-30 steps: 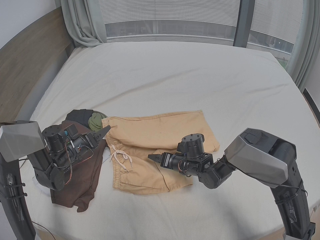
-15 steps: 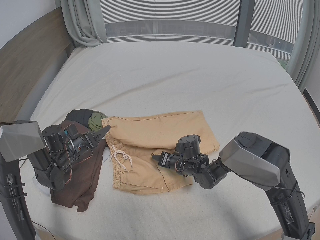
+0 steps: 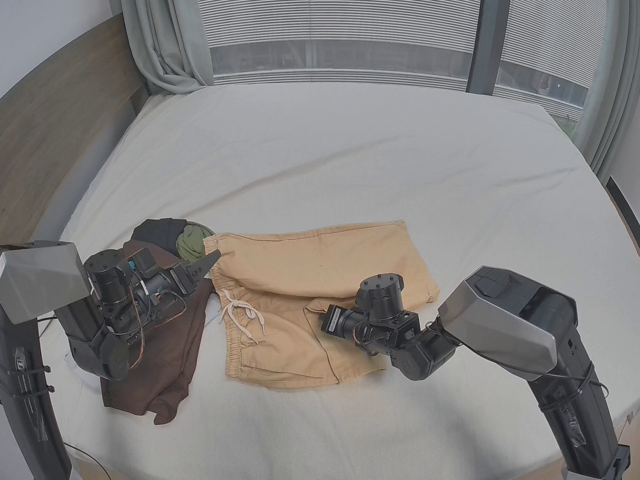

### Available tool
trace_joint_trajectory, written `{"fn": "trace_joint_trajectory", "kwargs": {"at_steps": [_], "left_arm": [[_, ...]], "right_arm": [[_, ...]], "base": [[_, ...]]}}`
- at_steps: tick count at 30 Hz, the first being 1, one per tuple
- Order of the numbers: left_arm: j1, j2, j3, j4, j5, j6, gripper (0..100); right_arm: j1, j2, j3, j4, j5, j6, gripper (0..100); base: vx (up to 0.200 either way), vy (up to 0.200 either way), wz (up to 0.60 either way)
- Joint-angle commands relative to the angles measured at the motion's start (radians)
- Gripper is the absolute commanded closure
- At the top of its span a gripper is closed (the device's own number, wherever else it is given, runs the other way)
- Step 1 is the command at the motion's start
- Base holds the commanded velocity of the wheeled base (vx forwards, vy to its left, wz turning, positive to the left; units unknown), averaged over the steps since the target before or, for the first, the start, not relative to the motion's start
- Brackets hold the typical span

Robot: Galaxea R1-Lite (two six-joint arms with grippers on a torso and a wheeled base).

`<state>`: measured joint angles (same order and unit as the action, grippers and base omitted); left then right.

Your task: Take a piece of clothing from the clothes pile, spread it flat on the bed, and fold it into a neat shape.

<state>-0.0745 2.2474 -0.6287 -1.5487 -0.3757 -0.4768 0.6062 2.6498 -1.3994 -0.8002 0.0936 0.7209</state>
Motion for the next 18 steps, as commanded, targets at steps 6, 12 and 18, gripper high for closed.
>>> {"fn": "trace_joint_trajectory", "kwargs": {"at_steps": [6, 12, 18], "left_arm": [[0.001, 0.003, 0.000, -0.001, 0.000, 0.000, 0], [-0.001, 0.006, 0.000, -0.001, 0.000, 0.000, 0], [-0.001, 0.006, 0.000, -0.001, 0.000, 0.000, 0]], "right_arm": [[0.003, 0.001, 0.060, -0.047, 0.000, -0.006, 0], [0.014, -0.004, 0.088, -0.097, 0.000, -0.003, 0], [0.001, 0.002, 0.051, -0.091, -0.005, 0.006, 0]], "base": [[0.000, 0.000, 0.00], [0.000, 0.000, 0.00], [0.000, 0.000, 0.00]]}}
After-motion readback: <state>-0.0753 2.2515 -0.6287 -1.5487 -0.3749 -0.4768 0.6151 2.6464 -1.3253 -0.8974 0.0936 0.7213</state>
